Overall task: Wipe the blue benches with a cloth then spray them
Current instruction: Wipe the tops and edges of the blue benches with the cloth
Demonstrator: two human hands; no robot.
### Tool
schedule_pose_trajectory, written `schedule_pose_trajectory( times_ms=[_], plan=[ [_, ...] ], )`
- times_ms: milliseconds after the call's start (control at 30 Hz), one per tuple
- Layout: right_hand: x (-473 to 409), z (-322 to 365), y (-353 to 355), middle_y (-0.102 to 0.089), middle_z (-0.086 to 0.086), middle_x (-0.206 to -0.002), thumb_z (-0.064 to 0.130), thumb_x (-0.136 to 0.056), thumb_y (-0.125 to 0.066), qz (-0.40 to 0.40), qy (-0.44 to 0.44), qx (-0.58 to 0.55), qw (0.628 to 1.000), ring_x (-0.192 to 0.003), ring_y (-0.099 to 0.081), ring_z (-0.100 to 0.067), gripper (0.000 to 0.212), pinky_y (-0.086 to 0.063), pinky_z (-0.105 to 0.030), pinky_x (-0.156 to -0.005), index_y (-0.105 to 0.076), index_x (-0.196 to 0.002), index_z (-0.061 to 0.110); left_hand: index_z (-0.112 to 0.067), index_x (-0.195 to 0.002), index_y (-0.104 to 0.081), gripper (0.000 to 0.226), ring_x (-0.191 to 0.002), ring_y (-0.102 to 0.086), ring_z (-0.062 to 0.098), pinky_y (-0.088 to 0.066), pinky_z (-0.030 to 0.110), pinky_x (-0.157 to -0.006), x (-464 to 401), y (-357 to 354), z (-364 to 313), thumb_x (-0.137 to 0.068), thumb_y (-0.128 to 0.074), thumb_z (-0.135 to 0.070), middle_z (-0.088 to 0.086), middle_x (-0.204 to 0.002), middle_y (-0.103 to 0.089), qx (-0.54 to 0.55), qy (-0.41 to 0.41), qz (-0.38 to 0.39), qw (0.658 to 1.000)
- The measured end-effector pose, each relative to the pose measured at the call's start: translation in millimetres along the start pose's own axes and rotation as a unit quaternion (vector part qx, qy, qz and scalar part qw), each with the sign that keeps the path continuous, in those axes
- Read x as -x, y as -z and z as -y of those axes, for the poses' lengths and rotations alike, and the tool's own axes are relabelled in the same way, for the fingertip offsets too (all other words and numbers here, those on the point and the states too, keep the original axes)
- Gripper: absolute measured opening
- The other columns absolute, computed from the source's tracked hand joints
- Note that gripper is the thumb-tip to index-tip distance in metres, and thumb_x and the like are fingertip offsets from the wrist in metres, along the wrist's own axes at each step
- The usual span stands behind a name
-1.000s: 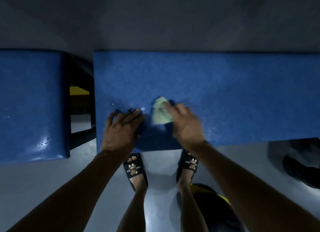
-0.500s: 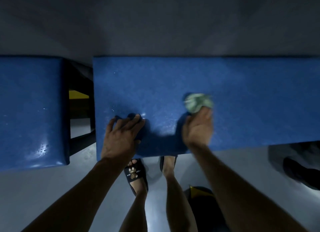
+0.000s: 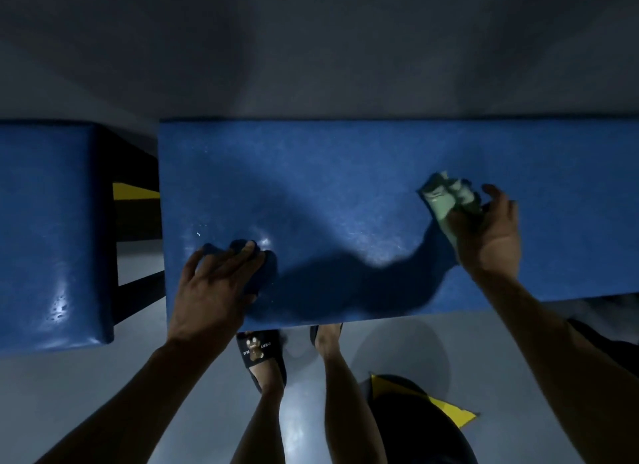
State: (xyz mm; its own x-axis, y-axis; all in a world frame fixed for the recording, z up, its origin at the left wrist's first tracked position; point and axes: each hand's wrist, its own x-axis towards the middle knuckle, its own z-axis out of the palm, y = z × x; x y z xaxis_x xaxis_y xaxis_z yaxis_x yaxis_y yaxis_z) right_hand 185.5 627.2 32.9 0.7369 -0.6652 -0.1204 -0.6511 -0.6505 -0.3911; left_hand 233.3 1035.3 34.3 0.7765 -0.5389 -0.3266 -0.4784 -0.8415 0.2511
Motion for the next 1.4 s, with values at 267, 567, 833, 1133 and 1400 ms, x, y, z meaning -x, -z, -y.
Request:
schedule_pose_trajectory(
  times_ms=[267, 567, 833, 1133, 1400],
  plan=[
    [24.9, 18.1, -36.8, -0.052, -0.016, -0.107, 0.025, -0.089, -0.054, -0.084, -0.045, 0.001, 0.995, -0.087, -0.057, -0.038, 0.020, -0.045, -0.041, -0.068, -0.061, -0.104, 0.013, -0.024, -0.141, -0.053, 0.079, -0.126, -0.053, 0.030, -0.035, 0.055, -0.110, -2.6, 0.6, 3.4, -0.069, -0.085, -0.029, 0.001, -0.143, -0.056, 0.000, -0.002, -0.004, 1.000],
    [49.6, 99.5, -70.7, -0.055, -0.011, -0.109, 0.019, -0.091, -0.052, 0.100, 0.333, 0.034, 0.937, -0.088, -0.054, -0.033, 0.021, -0.050, -0.037, -0.066, -0.063, -0.109, 0.015, -0.023, -0.137, -0.057, 0.076, -0.116, -0.061, 0.031, -0.035, 0.058, -0.110, -7.6, 12.2, 5.5, -0.067, -0.087, -0.025, 0.000, -0.136, -0.062, 0.005, -0.024, -0.025, 0.999],
    [-19.1, 30.1, -28.7, -0.047, -0.026, -0.122, 0.025, -0.094, -0.054, -0.035, 0.091, 0.105, 0.990, -0.102, -0.048, -0.043, 0.030, -0.038, -0.045, -0.084, -0.056, -0.114, 0.002, -0.024, -0.147, -0.045, 0.087, -0.127, -0.050, 0.032, -0.034, 0.059, -0.110, -26.0, 28.6, 25.5, -0.069, -0.084, -0.030, 0.003, -0.155, -0.041, -0.021, 0.008, -0.008, 1.000],
    [70.4, 172.5, -116.6, -0.057, -0.014, -0.122, 0.027, -0.097, -0.053, 0.049, 0.296, -0.028, 0.953, -0.096, -0.056, -0.032, 0.027, -0.047, -0.040, -0.079, -0.065, -0.112, 0.008, -0.027, -0.144, -0.049, 0.091, -0.131, -0.040, 0.027, -0.037, 0.056, -0.108, -29.0, 18.5, 26.0, -0.062, -0.089, -0.032, 0.001, -0.155, -0.042, -0.029, 0.030, 0.003, 0.999],
    [-49.9, 75.5, -43.3, -0.056, -0.015, -0.111, 0.038, -0.093, -0.053, -0.020, 0.253, 0.159, 0.954, -0.091, -0.052, -0.038, 0.024, -0.040, -0.044, -0.073, -0.061, -0.100, 0.017, -0.026, -0.140, -0.055, 0.092, -0.125, -0.039, 0.026, -0.039, 0.056, -0.106, -30.3, 14.7, 26.4, -0.055, -0.093, -0.027, 0.000, -0.151, -0.048, -0.019, 0.037, -0.023, 0.999]
  ],
)
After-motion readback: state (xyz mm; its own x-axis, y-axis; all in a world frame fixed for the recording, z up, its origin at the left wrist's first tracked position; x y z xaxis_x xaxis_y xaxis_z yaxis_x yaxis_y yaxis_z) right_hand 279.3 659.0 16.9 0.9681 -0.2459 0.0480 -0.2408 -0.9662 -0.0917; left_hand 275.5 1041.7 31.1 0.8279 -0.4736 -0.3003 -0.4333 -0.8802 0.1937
